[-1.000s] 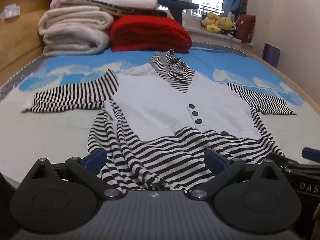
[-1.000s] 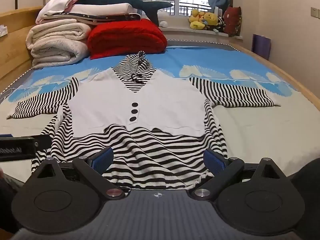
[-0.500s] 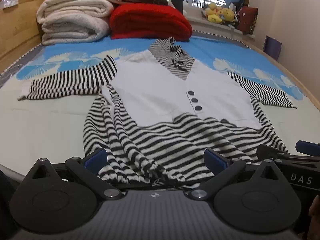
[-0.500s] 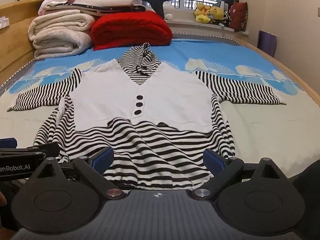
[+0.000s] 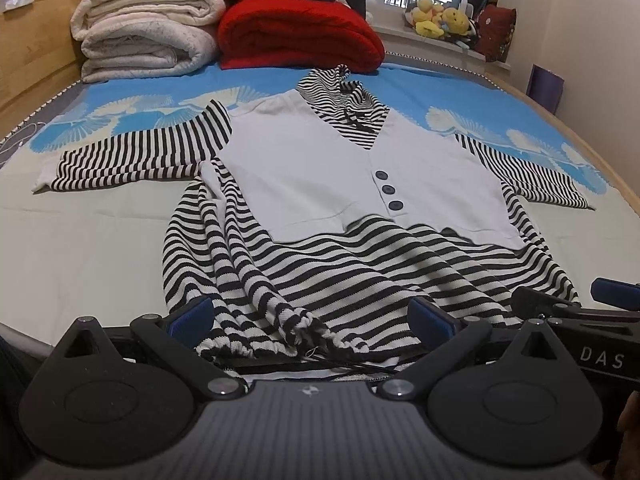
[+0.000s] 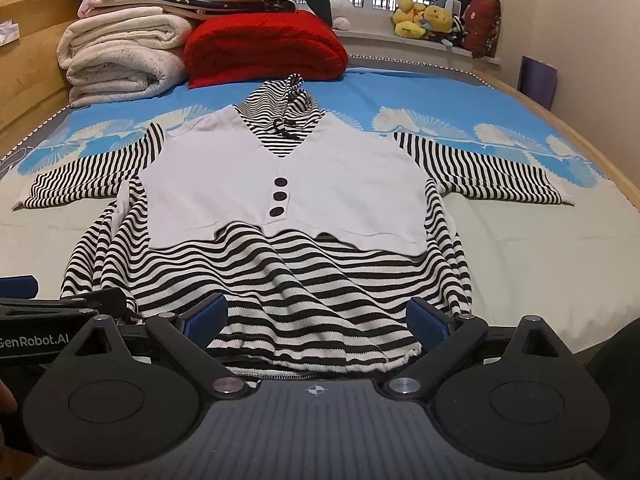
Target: Fold small clothes
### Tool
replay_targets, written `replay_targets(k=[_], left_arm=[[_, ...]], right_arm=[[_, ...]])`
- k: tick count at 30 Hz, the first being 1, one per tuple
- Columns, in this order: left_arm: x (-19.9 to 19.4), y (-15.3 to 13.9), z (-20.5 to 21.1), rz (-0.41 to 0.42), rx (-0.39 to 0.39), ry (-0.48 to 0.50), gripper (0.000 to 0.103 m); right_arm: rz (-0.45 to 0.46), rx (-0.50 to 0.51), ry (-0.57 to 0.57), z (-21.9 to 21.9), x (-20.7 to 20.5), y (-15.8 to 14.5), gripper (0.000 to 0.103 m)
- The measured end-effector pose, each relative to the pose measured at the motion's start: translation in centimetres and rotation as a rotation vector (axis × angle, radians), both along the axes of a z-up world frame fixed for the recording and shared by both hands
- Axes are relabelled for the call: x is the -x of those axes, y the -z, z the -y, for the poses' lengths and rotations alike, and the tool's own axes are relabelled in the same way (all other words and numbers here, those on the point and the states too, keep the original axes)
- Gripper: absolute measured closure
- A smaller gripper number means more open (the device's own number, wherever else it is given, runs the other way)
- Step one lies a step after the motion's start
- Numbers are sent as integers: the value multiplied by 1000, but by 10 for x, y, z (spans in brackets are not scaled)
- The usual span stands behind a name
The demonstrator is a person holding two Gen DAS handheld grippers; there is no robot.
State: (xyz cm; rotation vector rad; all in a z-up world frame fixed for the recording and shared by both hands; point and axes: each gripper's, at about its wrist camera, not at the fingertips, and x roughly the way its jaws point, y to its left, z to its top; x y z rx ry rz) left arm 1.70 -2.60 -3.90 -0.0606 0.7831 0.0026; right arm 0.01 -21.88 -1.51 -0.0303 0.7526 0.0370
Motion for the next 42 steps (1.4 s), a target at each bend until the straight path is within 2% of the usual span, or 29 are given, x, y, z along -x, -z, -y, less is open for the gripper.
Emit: replay_targets(k=[42], left_arm=[[0, 0, 1, -12, 14, -9, 0]], right_arm=[[-1, 3, 2, -2, -1, 0, 7]])
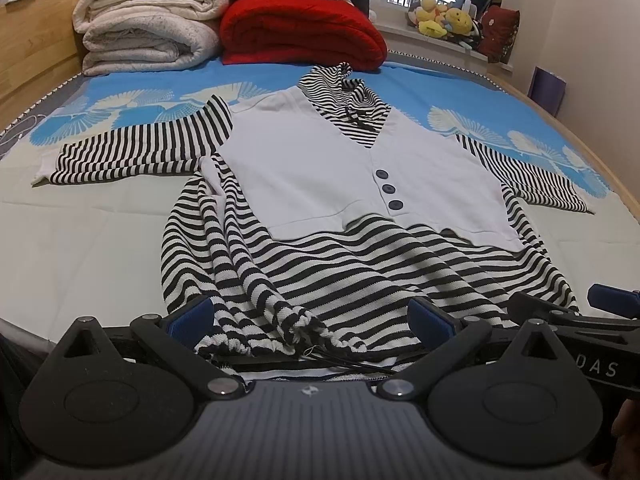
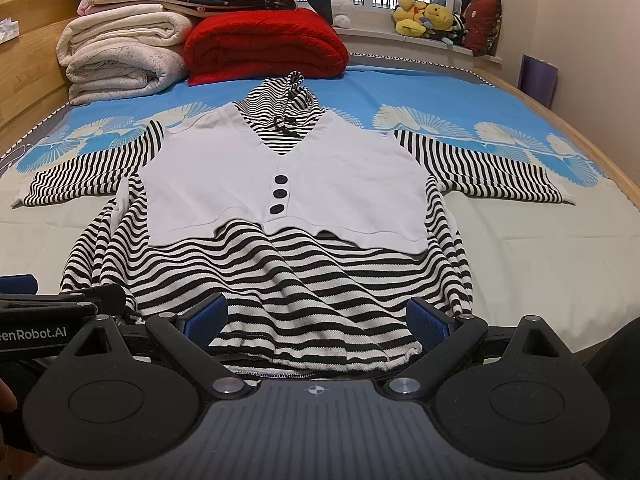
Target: Fold small clothes
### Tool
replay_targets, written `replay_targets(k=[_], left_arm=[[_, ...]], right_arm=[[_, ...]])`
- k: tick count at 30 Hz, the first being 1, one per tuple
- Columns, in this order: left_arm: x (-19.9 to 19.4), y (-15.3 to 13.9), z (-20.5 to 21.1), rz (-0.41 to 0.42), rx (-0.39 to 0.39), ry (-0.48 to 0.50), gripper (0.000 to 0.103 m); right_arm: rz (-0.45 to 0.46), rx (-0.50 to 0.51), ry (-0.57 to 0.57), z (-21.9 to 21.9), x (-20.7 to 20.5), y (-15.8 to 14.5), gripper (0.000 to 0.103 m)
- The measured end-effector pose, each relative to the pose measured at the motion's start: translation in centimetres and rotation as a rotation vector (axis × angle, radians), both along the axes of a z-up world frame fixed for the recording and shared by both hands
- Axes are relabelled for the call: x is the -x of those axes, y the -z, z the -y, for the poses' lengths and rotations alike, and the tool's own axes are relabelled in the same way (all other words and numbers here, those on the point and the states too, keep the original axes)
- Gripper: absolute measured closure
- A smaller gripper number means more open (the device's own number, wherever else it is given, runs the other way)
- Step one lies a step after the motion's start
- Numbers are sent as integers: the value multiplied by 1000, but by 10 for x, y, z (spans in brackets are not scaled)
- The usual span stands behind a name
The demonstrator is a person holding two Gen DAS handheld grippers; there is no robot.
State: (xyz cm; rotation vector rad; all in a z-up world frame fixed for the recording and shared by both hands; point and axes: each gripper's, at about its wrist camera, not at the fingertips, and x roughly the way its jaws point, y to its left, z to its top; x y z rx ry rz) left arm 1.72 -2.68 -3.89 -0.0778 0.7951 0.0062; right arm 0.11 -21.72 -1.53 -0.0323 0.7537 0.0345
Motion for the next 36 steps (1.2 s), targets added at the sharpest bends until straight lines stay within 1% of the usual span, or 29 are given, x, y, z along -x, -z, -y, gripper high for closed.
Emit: replay_targets(k=[11, 15, 20, 22, 25, 26, 29, 30, 31, 32, 33, 34, 35, 36], left_arm=[[-1, 0, 0, -9, 10, -5, 0], [-19, 6, -12, -33, 10, -57, 0], [-65, 26, -40, -97, -10, -150, 0], [-84, 39, -52, -133, -23, -186, 0], [-101, 60, -67, -195, -33, -226, 0], [-104, 67, -71, -221, -27, -232, 0], [-105, 80, -81, -276, -4, -244, 0], [-104, 83, -85, -286, 3, -251, 1], [-103, 85, -88, -290, 10, -252, 7], [-102, 86, -90, -292, 17, -246, 13], [-101, 86, -91, -285, 15, -240, 17], [-99, 85, -92, -265, 15, -229, 31], [-98, 82, -92, -254, 18, -217, 48], [-98, 80, -93, -248, 25, -209, 55]], right_arm=[[-1, 1, 0, 0, 0, 1, 7], [6, 1, 26, 6, -4, 2, 7], [-9, -23, 152, 33, -31, 8, 7], [-16, -11, 206, 42, -45, 12, 8], [-42, 11, 292, 59, -65, 26, 12], [-54, 17, 322, 64, -70, 30, 15], [-110, 30, 422, 82, -80, 48, 21], [-131, 23, 446, 88, -82, 53, 25], [-151, 11, 469, 93, -83, 59, 28], [-170, -3, 486, 98, -84, 63, 35], [-188, -19, 501, 103, -85, 67, 45], [-209, -42, 514, 107, -85, 73, 51], [-226, -61, 523, 108, -84, 76, 62], [-246, -95, 526, 111, -84, 81, 76]])
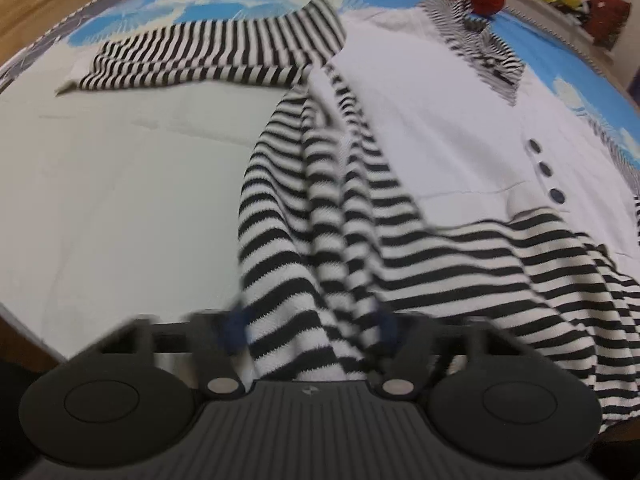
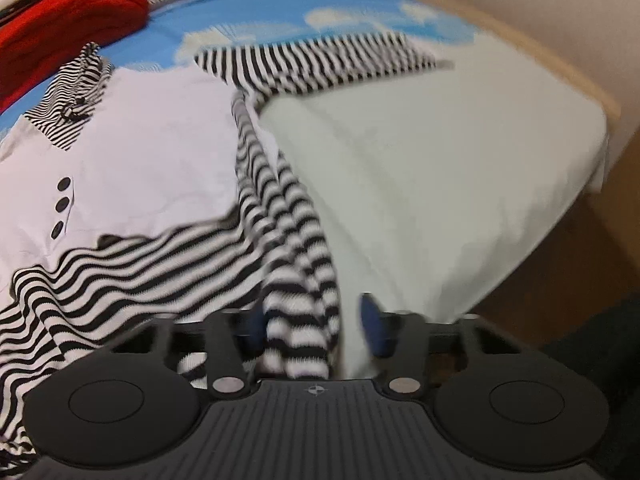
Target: Fold small clothes
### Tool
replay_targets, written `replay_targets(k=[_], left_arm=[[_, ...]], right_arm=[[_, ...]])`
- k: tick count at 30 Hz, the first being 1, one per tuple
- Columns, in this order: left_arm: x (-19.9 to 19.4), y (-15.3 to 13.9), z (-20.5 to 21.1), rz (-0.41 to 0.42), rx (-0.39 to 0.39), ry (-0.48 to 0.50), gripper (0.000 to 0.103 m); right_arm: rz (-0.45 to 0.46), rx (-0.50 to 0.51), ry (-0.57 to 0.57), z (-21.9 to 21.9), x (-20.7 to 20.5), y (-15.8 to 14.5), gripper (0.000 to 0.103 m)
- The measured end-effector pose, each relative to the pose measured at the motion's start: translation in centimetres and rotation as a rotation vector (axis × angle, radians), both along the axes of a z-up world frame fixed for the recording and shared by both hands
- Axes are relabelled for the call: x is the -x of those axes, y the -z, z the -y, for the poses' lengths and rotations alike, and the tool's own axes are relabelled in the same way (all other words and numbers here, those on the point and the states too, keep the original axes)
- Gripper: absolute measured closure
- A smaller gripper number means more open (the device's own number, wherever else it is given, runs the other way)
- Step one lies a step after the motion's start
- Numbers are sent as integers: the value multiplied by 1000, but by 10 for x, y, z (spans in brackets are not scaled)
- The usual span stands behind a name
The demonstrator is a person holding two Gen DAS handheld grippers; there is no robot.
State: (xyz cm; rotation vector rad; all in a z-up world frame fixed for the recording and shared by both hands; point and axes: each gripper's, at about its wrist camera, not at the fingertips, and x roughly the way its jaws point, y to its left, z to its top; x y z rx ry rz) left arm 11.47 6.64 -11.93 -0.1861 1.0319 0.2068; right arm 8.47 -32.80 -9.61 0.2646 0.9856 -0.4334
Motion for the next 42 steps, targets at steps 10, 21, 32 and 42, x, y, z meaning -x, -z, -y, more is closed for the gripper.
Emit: replay_targets(k=[10, 21, 32, 42], left_arm=[[8, -11, -18, -31, -1, -32, 85], [17, -45, 14, 153, -65, 68, 61], [8, -73, 6, 183, -14, 32, 53], [-31, -188, -28, 561, -29, 106, 25]], right_arm=[[-34, 0, -110, -22, 8, -5, 94], [81, 42, -71, -20, 14, -31, 63], [173, 50, -58, -18, 12, -53, 63], [660, 186, -277, -34, 1, -167, 37]])
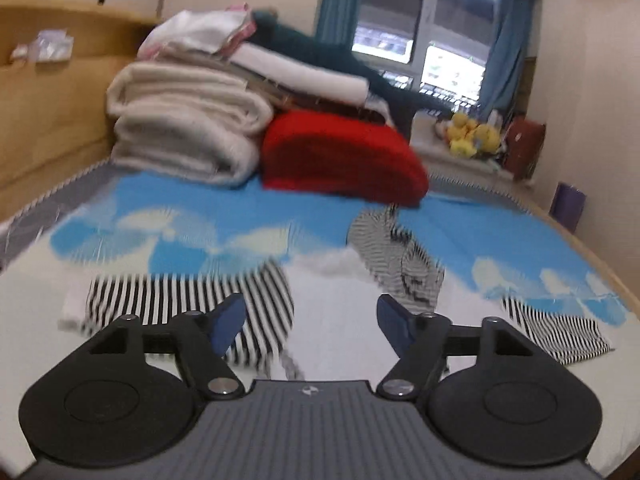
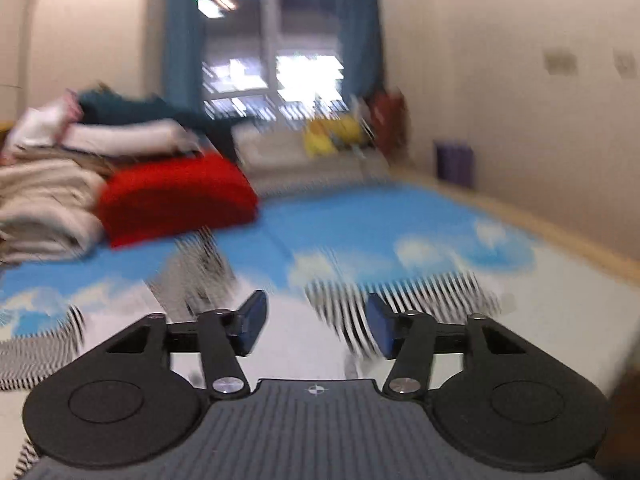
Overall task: Fold small clothes
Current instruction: 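Grasp the white-cuffed striped sleeve end with the left tool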
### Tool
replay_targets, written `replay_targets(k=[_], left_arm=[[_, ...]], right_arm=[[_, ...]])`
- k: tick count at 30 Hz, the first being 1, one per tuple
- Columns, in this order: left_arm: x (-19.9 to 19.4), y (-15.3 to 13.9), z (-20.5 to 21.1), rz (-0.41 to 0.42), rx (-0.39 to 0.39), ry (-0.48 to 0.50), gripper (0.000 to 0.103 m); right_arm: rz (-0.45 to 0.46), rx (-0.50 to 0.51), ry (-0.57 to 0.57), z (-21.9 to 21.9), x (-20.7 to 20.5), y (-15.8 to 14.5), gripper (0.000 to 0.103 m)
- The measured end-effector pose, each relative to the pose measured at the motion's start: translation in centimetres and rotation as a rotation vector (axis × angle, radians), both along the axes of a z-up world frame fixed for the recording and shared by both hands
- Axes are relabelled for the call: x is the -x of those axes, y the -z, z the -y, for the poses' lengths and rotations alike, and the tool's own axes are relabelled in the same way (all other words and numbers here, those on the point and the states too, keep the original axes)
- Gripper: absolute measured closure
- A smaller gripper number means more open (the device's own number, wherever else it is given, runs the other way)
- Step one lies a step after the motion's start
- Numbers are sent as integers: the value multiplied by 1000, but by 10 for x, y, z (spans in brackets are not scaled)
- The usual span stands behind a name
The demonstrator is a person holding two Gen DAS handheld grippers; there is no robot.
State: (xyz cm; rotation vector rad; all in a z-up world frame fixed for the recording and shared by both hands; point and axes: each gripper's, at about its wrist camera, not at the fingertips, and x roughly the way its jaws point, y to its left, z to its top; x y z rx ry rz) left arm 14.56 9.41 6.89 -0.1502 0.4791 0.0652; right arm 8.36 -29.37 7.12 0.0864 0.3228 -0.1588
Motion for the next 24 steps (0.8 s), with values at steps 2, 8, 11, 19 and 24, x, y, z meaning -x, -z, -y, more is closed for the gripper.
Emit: replay_targets(k=[2, 8, 11, 19, 24], left_arm=[[-22, -6, -11, 22, -41, 2, 25], [-86, 32, -75, -51, -68, -42, 38], [-109, 72, -114, -147, -86, -121, 50], [-128, 117, -231, -313, 238, -345, 60], [-122, 145, -282, -370, 408, -482, 60]], right_arm=[[44, 18, -82, 2, -18, -16, 32], [52, 67, -168, 4, -91, -27, 32], [30, 91, -189, -6, -118, -19, 32], [-42, 108, -257, -50, -160, 21, 34], [-55, 101, -295, -61, -169, 18, 34]])
